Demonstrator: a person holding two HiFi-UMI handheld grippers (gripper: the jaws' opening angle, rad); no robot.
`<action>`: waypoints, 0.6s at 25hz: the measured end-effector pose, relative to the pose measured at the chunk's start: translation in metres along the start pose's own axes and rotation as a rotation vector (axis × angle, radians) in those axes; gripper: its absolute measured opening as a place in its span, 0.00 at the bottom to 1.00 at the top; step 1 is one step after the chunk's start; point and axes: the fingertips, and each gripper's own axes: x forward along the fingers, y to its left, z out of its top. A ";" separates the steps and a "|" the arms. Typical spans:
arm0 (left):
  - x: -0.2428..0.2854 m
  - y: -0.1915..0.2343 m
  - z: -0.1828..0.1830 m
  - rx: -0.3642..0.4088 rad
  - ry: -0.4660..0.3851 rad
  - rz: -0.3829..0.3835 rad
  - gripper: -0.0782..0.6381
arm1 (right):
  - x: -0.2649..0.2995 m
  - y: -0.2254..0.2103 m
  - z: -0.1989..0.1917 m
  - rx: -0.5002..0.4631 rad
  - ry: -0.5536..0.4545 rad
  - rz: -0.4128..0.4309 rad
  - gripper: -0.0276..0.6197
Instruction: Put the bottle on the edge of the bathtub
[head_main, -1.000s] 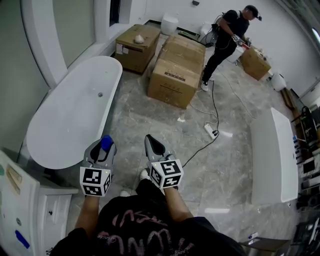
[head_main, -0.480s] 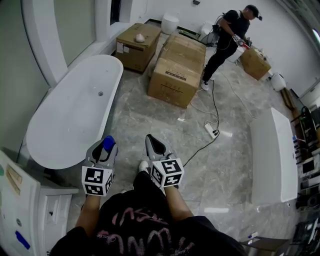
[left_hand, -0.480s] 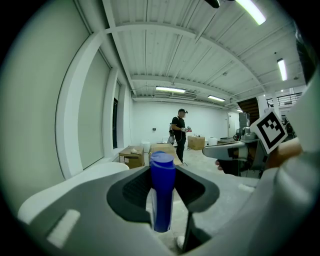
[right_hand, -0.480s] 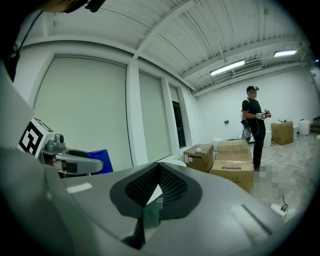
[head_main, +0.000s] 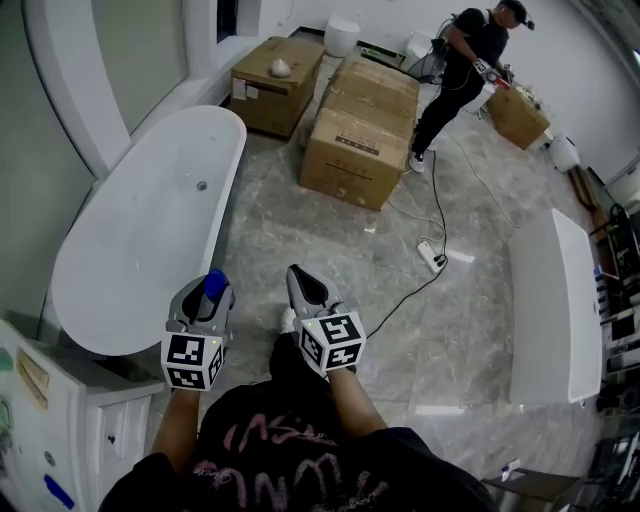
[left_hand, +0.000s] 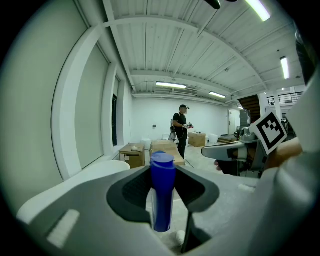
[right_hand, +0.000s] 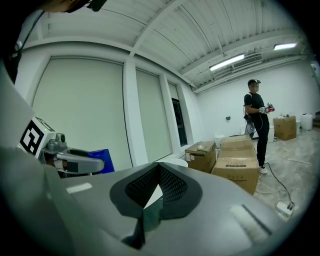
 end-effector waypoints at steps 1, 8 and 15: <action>0.007 0.002 0.001 -0.002 0.005 0.000 0.32 | 0.006 -0.006 0.000 0.002 0.005 0.000 0.06; 0.062 0.019 0.003 -0.017 0.039 0.000 0.32 | 0.054 -0.044 0.003 0.012 0.038 0.011 0.06; 0.130 0.039 0.016 -0.025 0.072 0.018 0.32 | 0.114 -0.090 0.011 0.021 0.063 0.045 0.06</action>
